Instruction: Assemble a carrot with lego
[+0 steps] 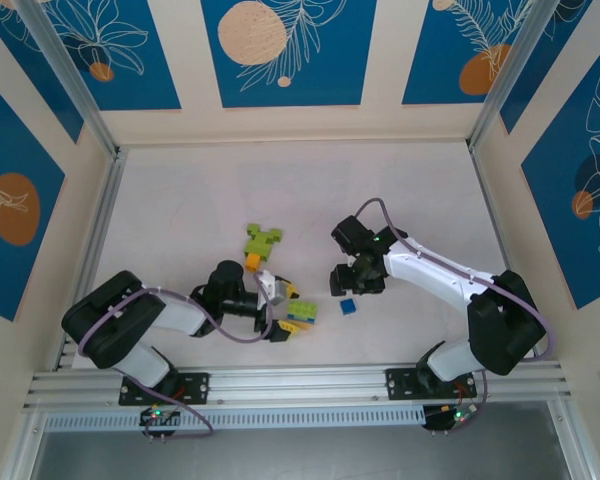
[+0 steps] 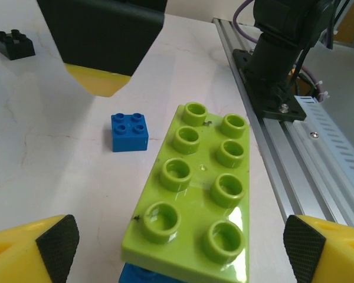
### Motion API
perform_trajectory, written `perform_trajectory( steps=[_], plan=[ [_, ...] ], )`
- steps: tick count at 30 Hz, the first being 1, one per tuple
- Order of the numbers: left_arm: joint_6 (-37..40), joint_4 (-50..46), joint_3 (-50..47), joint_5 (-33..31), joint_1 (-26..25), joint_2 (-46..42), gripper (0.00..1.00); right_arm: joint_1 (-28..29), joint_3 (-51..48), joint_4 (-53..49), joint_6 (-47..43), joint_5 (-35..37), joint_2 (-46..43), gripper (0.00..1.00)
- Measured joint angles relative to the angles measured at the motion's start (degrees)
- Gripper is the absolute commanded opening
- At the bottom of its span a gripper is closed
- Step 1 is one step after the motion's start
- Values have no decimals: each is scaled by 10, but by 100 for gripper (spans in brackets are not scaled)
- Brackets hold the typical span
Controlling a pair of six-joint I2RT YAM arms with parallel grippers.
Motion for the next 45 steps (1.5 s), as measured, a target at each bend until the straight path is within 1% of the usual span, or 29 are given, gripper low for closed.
perform_trajectory(
  steps=[8, 11, 12, 13, 19, 26, 32, 39, 45],
  plan=[
    [-4, 34, 0, 19, -1, 0, 81, -7, -2, 7, 0, 0, 6, 62],
    [-6, 41, 0, 24, -4, 0, 72, -7, -3, 11, 0, 0, 11, 61],
    [-8, 43, 0, 27, -5, 1, 67, -8, -3, 12, 0, 0, 12, 60],
    [-10, 47, 0, 30, -6, 3, 64, -9, -3, 13, 0, 0, 12, 60],
    [-14, 51, 3, 37, -10, 12, 51, -16, -3, 13, 0, 0, 12, 60],
    [-13, 55, 7, 38, -12, 25, 48, -17, -8, 16, 0, 0, 12, 60],
    [-2, 52, 7, 30, -12, 25, 40, -14, -32, 18, 0, -2, 12, 63],
    [2, 51, 9, 28, -12, 25, 36, 2, -44, 28, -8, -2, 24, 63],
    [2, 43, 13, 27, -12, 23, 36, 4, -43, 35, -22, -5, 47, 62]
  ],
)
